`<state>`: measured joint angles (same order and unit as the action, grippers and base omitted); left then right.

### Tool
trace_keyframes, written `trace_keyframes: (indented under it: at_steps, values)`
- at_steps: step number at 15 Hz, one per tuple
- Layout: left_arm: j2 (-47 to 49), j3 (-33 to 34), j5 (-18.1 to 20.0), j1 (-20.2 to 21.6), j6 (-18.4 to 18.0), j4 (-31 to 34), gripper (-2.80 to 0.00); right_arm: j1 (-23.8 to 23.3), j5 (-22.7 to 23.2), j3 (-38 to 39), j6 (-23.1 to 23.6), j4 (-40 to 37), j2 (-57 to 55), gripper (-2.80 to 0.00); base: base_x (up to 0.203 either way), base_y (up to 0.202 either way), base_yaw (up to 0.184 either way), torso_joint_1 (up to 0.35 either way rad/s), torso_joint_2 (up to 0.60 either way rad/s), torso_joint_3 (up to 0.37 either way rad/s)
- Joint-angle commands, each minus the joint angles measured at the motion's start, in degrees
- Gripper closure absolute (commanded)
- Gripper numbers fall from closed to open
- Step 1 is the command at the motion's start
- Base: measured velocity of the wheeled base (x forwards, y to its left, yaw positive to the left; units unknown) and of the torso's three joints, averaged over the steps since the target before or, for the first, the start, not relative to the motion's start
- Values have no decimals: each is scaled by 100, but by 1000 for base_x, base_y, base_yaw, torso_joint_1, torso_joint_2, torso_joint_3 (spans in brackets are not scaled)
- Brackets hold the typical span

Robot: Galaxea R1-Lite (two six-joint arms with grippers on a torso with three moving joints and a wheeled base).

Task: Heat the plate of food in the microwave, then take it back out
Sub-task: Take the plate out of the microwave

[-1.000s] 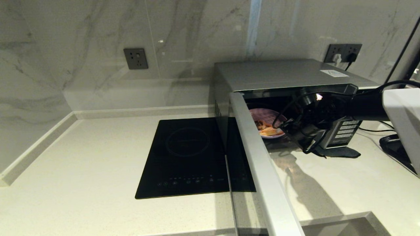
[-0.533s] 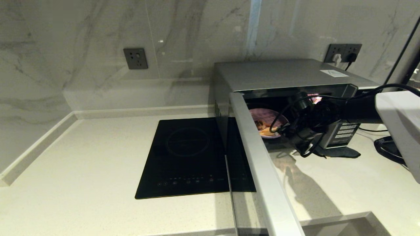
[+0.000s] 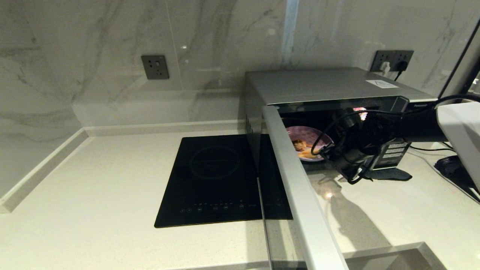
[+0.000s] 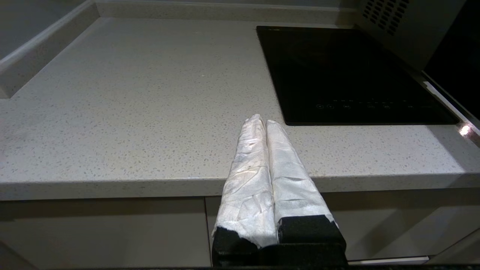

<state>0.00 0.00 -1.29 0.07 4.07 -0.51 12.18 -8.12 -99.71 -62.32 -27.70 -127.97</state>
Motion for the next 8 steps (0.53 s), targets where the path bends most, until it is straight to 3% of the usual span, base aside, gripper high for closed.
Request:
trace_keyframes:
  at_steps: [1,8]
  values:
    - [9,0,-3,1,6,-2,0,4,-5,57,-34,-25,132,-280,0,0,0,0,0,0]
    - [9,0,-3,1,6,-2,0,4,-14,-170,4,-16,-106,-280,0,0,0,0,0,0]
